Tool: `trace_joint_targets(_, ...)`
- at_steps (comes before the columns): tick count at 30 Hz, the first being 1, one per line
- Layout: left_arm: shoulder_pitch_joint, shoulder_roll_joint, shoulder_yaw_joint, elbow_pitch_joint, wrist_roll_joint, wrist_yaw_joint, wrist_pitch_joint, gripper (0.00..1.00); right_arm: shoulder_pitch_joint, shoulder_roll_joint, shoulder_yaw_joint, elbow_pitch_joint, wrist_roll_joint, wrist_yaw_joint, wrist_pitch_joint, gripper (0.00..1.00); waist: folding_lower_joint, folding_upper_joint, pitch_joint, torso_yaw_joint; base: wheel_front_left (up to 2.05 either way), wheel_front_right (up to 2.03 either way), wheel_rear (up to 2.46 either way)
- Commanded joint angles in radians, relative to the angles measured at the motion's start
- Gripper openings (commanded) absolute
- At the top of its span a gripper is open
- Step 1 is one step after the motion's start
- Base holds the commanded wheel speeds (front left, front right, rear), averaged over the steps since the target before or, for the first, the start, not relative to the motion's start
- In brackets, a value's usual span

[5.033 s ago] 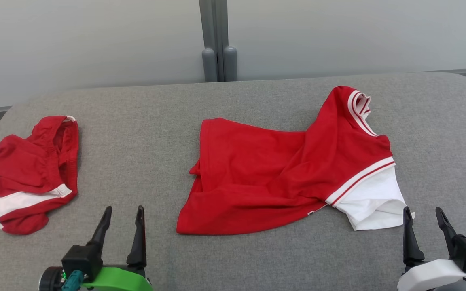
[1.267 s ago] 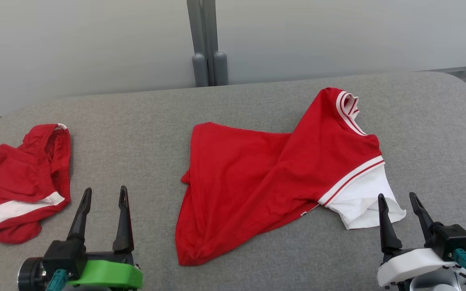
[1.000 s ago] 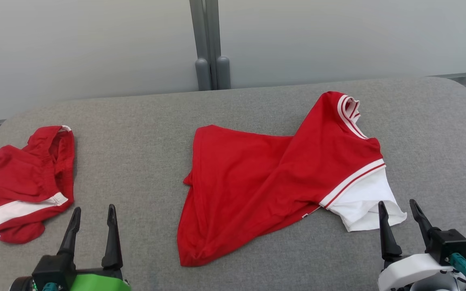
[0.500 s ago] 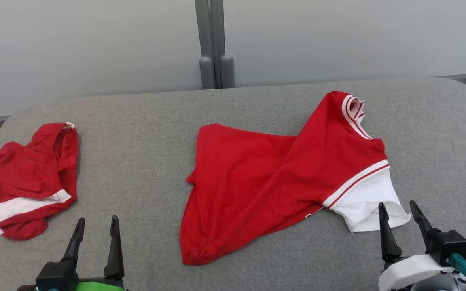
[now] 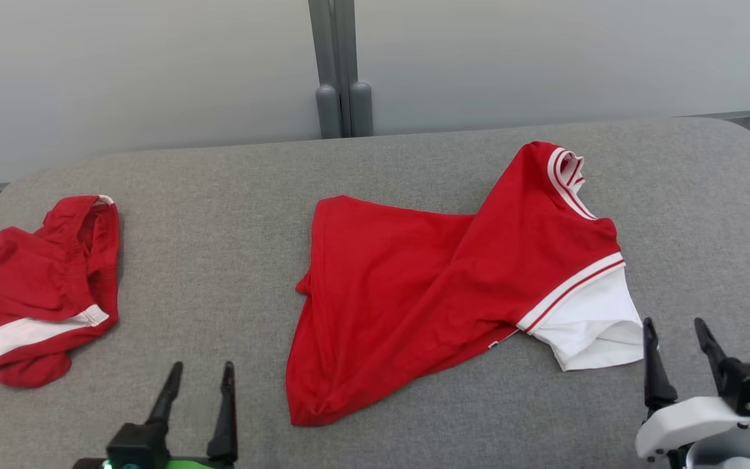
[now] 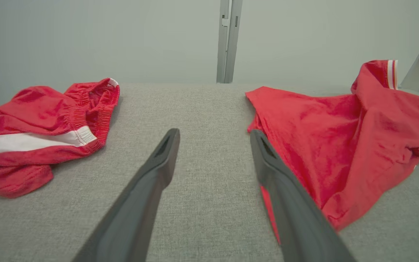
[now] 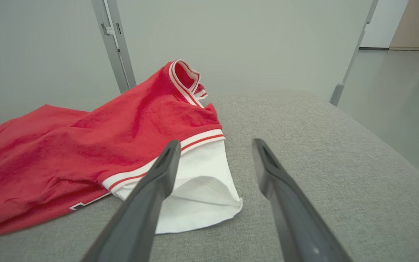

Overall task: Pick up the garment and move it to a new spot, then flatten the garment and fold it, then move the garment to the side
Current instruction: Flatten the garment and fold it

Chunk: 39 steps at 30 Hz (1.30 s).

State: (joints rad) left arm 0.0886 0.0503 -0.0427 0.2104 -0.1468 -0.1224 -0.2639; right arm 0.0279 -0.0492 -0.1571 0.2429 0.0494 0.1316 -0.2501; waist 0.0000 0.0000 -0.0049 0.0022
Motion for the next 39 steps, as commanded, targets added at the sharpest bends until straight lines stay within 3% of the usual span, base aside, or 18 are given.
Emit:
trace_joint_targets(1, -0.022, 0.001, -0.024, 0.019, 0.009, -0.004, -0.001, 1.00, -0.027, -0.003, -0.026, 0.006, -0.005, -0.002, 0.025, 1.00, 0.0000, 0.0000, 0.004, -0.002, 0.00, 0.00, 0.00)
trace_joint_targets(7, -0.092, 0.024, -0.192, 0.132, 0.017, -0.007, -0.001, 1.00, -0.125, -0.003, -0.132, 0.020, -0.016, -0.002, 0.179, 1.00, 0.0000, 0.0000, 0.036, -0.001, 0.00, 0.00, 0.00)
trace_joint_targets(12, -0.203, 0.058, -0.331, 0.231, -0.009, -0.008, 0.062, 1.00, -0.237, -0.002, -0.209, 0.087, -0.021, -0.002, 0.353, 1.00, 0.0000, 0.0000, 0.076, 0.007, 0.00, 0.00, 0.00)
trace_joint_targets(20, -0.270, 0.102, -0.450, 0.288, -0.032, -0.007, 0.156, 1.00, -0.338, -0.003, -0.204, 0.246, -0.053, -0.002, 0.496, 1.00, 0.0000, 0.0000, 0.106, 0.017, 0.00, 0.00, 0.00)
trace_joint_targets(29, -0.276, 0.143, -0.529, 0.283, -0.062, -0.007, 0.193, 1.00, -0.343, -0.003, -0.194, 0.367, -0.065, -0.002, 0.522, 1.00, 0.0000, 0.0000, 0.113, 0.036, 0.00, 0.00, 0.00)
trace_joint_targets(39, -0.245, 0.160, -0.559, 0.224, -0.078, -0.005, 0.224, 1.00, -0.290, -0.006, -0.197, 0.370, -0.073, -0.002, 0.527, 1.00, 0.0000, 0.0000, 0.113, 0.030, 0.00, 0.00, 0.00)
